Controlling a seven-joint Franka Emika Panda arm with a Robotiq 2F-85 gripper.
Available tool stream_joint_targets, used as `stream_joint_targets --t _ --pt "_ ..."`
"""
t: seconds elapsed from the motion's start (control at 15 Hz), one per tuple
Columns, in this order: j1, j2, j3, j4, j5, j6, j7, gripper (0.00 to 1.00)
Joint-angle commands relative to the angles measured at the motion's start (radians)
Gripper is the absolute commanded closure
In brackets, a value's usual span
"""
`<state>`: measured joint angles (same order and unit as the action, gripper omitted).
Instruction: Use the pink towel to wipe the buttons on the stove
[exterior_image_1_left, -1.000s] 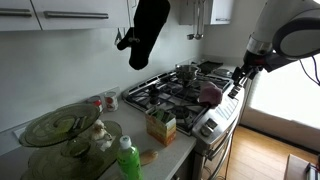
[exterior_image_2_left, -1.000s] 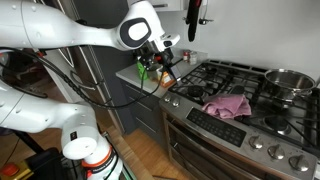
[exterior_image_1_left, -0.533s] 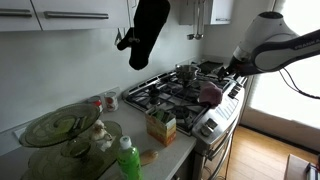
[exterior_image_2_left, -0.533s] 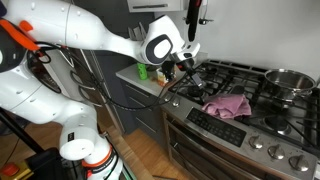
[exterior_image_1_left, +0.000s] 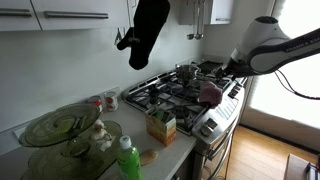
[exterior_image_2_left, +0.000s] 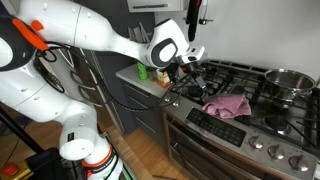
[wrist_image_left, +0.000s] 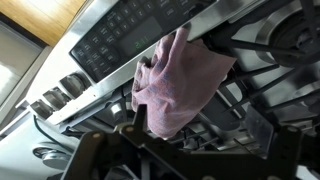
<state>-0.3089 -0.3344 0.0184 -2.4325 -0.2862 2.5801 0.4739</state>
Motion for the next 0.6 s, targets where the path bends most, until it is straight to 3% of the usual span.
stream_joint_targets --t 0.0,0.13,0.53 --pt "-0.012 0.022 -0.002 0.015 -0.024 -0.003 0.021 0.00" --pt "-0.014 0.077 -0.018 0.043 -0.012 0.017 0.008 0.00" --pt "-0.023 0.241 -0.067 0.131 -0.113 0.085 -0.020 0.00"
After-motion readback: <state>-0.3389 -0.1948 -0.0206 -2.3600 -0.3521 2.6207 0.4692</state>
